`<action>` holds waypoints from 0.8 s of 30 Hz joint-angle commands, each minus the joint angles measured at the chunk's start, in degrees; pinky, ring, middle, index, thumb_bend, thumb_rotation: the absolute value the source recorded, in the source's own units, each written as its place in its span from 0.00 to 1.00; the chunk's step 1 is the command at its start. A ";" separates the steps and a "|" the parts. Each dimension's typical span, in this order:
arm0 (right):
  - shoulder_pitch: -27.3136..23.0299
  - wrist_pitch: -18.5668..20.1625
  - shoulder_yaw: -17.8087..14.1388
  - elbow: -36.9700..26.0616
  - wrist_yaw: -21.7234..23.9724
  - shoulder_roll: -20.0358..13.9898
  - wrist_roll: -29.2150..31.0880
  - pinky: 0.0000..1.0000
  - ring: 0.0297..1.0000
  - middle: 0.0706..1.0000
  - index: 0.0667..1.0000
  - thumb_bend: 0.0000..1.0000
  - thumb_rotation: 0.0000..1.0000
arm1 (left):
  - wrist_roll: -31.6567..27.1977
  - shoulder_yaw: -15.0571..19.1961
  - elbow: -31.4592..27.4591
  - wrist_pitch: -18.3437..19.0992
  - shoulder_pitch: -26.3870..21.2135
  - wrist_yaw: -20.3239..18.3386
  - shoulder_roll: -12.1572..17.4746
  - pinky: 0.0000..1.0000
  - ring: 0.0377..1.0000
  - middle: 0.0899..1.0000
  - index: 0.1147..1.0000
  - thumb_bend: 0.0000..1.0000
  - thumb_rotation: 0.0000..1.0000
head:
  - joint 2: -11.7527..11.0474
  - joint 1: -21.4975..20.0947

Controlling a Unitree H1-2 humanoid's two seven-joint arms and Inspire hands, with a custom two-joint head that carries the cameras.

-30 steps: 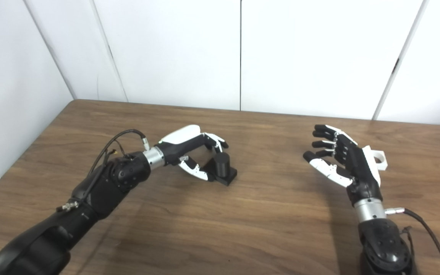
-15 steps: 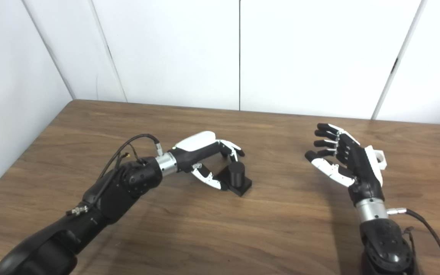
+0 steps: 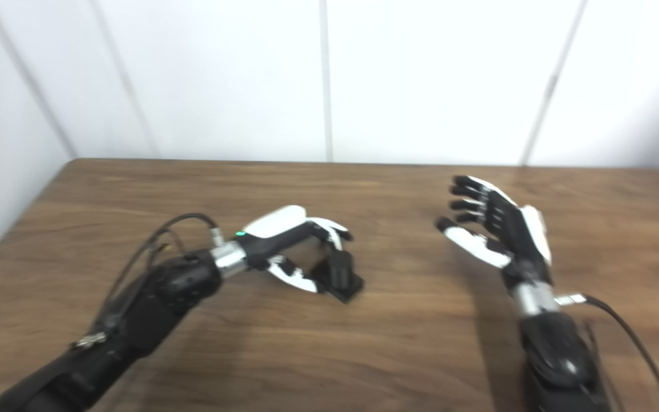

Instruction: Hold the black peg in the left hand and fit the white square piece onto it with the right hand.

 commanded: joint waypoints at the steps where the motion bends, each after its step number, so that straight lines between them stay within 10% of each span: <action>1: -2.10 0.14 -0.46 -2.69 -0.98 -0.14 -0.39 0.63 0.70 0.75 0.75 0.70 0.41 | 0.05 -2.31 0.15 -0.48 1.96 -6.08 0.09 0.72 0.85 0.81 0.43 0.52 0.08 | 0.22 -2.74; 12: -2.73 3.07 -1.18 -4.87 -2.48 -0.08 -1.41 0.65 0.71 0.75 0.75 0.68 0.38 | -1.63 -3.44 0.54 -1.21 1.49 -5.96 1.53 0.75 0.84 0.81 0.43 0.52 0.08 | -2.13 -9.95; 24: -6.33 2.44 -0.49 -6.46 -2.27 -9.81 -10.45 0.59 0.71 0.76 0.75 0.65 0.33 | -1.55 -3.04 0.05 -1.09 2.17 -6.91 2.06 0.75 0.85 0.81 0.43 0.52 0.07 | -3.08 -10.25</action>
